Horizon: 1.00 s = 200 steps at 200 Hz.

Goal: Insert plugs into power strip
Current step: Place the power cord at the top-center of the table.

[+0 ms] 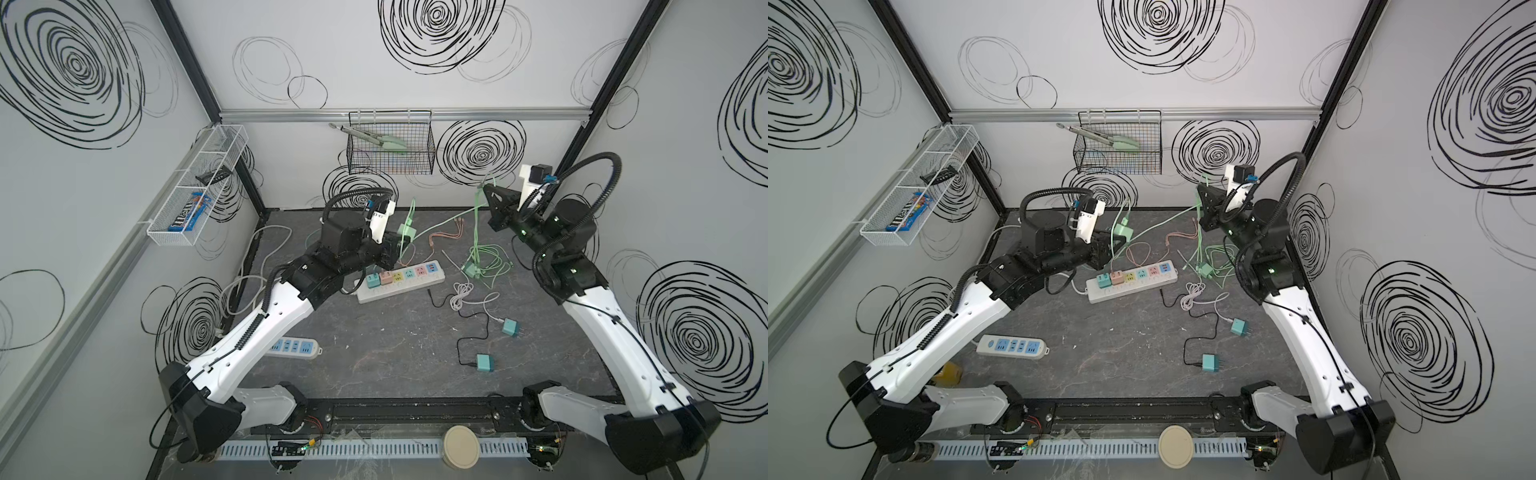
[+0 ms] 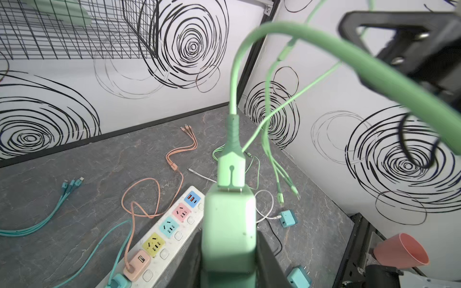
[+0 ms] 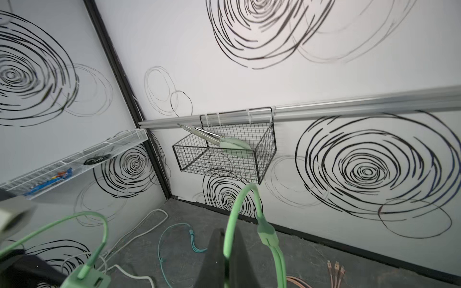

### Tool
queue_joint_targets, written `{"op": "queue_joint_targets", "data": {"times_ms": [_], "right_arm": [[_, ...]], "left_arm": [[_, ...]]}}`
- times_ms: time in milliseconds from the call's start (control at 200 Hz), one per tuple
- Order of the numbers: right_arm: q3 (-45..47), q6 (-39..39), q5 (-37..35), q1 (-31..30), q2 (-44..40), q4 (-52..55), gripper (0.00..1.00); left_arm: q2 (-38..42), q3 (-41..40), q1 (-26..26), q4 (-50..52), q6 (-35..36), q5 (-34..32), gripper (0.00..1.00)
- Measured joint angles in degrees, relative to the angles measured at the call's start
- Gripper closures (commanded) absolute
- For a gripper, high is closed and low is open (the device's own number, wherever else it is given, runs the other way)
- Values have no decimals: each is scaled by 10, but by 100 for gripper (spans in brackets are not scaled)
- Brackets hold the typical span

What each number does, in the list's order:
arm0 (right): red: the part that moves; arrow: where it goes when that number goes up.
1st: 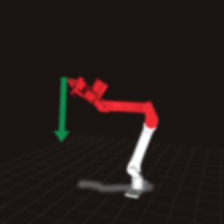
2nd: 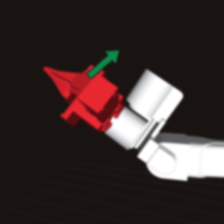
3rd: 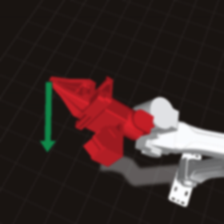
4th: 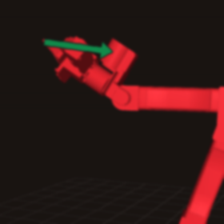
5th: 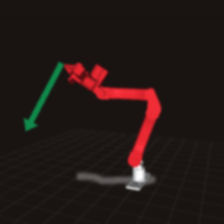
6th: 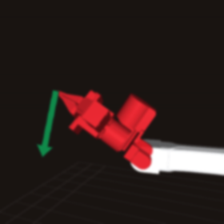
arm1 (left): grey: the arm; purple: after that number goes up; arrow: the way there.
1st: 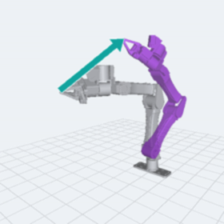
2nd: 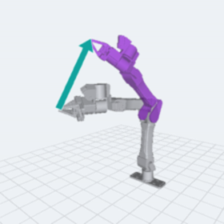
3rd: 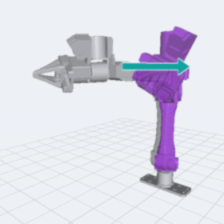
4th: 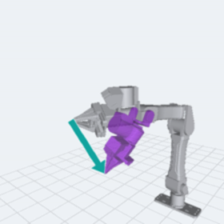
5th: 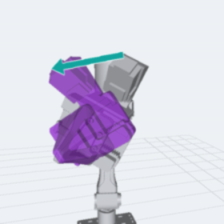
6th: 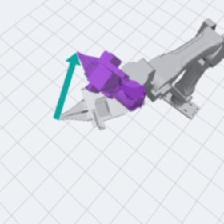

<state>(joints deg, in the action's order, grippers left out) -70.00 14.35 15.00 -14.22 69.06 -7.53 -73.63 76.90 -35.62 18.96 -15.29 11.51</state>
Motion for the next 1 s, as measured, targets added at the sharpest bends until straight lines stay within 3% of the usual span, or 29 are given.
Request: {"op": "queue_joint_targets", "data": {"times_ms": [295, 465, 550, 670, 755, 806, 1001], "right_arm": [[-37, 17, 9, 11, 213, -55, 100], [-191, 34, 39, 11, 426, -86, 100], [-273, 37, 52, 8, 514, -83, 95], [-318, 28, 53, -2, 569, -70, 74], [-311, 16, 49, -3, 572, -55, 40], [-301, 7, 46, -4, 569, -49, 30], [-199, -18, 49, 33, 514, -2, 12]], "left_arm": [[-58, -48, -1, -17, -40, 20, 100], [-150, -50, 6, -45, -59, 14, 100], [-186, -40, 15, -45, -63, 4, 100], [-209, -24, 31, -48, -68, -3, 100], [-221, -6, 40, -51, -71, -4, 100], [-232, 8, 43, -52, -71, -5, 100], [-278, 54, 45, -46, -68, -22, 100]]}}
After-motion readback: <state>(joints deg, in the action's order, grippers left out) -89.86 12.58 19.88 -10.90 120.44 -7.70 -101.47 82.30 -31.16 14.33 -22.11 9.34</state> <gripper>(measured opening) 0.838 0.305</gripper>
